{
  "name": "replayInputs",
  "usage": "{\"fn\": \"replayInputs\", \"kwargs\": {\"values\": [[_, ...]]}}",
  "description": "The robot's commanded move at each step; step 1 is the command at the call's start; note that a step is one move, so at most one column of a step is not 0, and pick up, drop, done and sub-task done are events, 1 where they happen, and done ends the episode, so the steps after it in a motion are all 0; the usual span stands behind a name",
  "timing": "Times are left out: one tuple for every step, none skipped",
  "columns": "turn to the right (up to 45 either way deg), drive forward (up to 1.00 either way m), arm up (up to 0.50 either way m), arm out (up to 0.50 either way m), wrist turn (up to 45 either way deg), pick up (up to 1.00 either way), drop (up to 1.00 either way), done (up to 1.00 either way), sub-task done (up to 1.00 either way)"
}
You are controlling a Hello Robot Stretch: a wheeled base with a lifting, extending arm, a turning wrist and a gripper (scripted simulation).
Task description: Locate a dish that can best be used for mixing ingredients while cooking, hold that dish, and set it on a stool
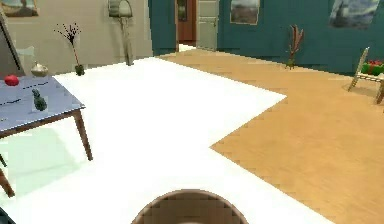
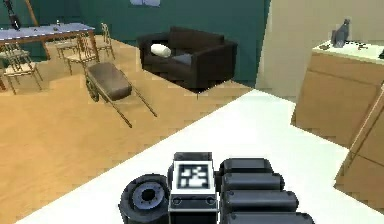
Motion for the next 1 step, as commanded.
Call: {"fn": "replayInputs", "kwargs": {"values": [[-39.0, 0.0, 0.0, 0.0, 0.0, 0.0, 0.0, 0.0, 0.0]]}}
